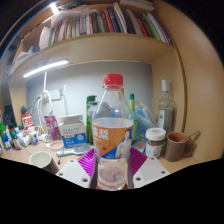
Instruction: Pour water
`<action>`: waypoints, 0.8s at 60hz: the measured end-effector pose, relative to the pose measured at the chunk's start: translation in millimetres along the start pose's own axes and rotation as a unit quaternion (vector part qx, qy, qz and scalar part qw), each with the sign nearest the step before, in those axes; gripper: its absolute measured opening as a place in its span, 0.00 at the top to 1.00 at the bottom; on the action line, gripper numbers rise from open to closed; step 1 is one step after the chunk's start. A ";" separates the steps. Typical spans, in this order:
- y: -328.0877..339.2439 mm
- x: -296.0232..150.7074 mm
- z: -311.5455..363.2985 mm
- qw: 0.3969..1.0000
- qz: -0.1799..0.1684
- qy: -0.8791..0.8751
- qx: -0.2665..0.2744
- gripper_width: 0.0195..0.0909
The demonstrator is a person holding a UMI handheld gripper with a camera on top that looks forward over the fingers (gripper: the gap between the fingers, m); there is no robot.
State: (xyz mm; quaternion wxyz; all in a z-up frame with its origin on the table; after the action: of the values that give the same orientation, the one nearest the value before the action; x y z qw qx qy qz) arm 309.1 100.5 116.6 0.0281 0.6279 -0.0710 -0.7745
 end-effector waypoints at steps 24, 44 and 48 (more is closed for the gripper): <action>-6.2 19.8 0.6 0.998 -0.029 0.039 -0.028 0.64; 14.3 29.2 -0.9 0.997 0.038 0.049 -0.034 0.09; 32.9 24.5 -2.6 0.998 0.031 0.048 -0.031 0.09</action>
State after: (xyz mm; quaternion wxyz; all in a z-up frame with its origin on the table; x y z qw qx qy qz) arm 304.9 64.5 97.1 0.0745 0.6611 -0.0649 -0.7437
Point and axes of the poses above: the point between the fingertips, and its own axes, seen from behind it with the camera up: z to the left, x down, y backward, against the way the camera looks, the point moved 10 cm from there along y, backward, against the way the camera looks, and after that the axes turned 9 degrees about -y, right-handed, at the moved point
